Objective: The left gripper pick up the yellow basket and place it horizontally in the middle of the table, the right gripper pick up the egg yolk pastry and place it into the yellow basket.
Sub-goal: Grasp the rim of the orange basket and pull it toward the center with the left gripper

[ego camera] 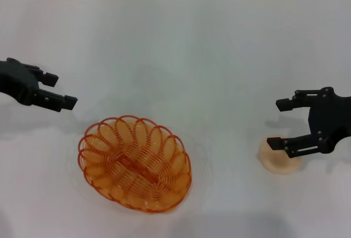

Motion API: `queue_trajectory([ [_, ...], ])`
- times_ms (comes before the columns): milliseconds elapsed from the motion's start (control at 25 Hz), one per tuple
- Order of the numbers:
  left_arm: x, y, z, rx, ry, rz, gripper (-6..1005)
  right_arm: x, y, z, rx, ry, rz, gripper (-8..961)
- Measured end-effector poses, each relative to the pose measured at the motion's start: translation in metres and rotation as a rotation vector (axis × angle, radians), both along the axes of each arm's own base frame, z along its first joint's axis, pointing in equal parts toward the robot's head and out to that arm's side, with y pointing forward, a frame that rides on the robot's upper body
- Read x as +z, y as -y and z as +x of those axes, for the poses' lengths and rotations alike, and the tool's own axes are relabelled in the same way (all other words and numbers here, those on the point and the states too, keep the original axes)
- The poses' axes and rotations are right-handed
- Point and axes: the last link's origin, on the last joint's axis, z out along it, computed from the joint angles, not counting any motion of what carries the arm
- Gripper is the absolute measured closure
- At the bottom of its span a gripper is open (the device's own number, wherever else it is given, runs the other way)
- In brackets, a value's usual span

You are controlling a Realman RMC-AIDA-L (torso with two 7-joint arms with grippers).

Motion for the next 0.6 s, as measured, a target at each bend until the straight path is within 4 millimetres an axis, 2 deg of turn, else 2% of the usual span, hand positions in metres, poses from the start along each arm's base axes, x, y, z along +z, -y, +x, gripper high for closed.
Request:
queue_trajectory([
  [320,-0.009,-0.015,0.015,0.16,-0.064,-0.032,136,0.0,-0.002,-0.006,0.014,-0.022,0.005,111],
  [600,-0.011,-0.02,0.023,0.242,-0.162,-0.07,137,0.001,-0.004,-0.009,0.022,-0.022,0.006,111],
])
